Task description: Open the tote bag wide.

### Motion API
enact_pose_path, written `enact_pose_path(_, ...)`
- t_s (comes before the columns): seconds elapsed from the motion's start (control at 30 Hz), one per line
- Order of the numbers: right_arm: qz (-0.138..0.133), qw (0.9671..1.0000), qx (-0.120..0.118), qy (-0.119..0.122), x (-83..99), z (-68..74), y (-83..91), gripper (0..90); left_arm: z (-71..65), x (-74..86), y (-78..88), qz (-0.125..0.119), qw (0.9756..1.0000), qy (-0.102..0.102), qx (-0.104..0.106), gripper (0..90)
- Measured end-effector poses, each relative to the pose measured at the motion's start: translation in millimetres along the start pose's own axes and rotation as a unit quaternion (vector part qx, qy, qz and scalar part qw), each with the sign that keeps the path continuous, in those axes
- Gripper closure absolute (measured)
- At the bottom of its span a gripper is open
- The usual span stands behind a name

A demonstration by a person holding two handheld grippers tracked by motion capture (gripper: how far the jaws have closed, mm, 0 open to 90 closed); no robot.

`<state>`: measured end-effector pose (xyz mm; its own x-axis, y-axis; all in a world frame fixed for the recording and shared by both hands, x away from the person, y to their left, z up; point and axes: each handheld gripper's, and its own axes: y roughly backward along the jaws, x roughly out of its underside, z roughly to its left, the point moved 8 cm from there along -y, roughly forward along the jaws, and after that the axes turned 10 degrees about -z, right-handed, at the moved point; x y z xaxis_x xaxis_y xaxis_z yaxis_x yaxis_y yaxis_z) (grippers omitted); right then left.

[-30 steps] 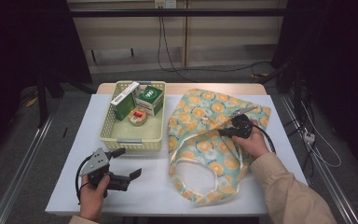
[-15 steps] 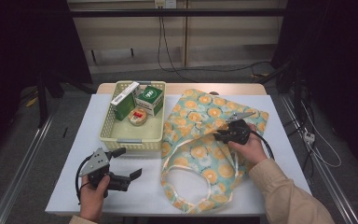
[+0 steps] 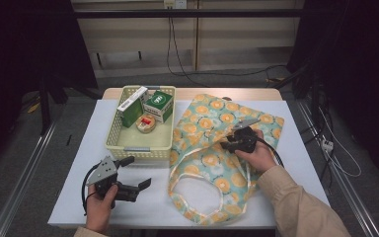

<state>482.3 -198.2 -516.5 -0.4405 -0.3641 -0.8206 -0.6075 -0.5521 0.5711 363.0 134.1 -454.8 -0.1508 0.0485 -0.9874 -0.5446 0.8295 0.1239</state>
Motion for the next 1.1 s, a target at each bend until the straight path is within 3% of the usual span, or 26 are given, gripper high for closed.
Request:
enact_pose_path(0.17, 0.001, 0.9997, -0.005, -0.026, -3.9, -5.0, -5.2, 85.2, 0.8, 0.0, -0.1, -0.001, 1.0, -0.001, 0.0, 2.3)
enact_pose_path(0.27, 0.001, 0.9986, -0.016, -0.051, -4.0, -9.9, -5.7, 89.5, 1.4, 0.7, 0.3, 0.002, 1.0, -0.002, 0.0, 2.3)
enact_pose_path(0.47, 0.009, 0.9987, -0.012, -0.048, -7.4, -8.6, -1.8, 90.0, 0.3, -0.5, -0.2, 0.002, 1.0, -0.005, 0.002, 2.3)
enact_pose_path(0.63, -0.013, 0.998, -0.024, -0.057, -26.3, -9.7, 14.6, 90.0, -0.1, -1.1, -0.9, 0.003, 1.0, -0.007, 0.003, 2.3)
enact_pose_path(0.77, -0.02, 0.9985, -0.019, -0.047, -40.0, -11.6, 27.1, 90.0, -1.4, -1.1, -1.9, 0.003, 1.0, -0.005, 0.003, 2.3)
enact_pose_path(1.1, -0.037, 0.998, -0.008, -0.051, -62.7, -17.8, 38.2, 90.0, -3.1, -4.5, -4.2, 0.0, 1.0, -0.001, 0.003, 2.3)
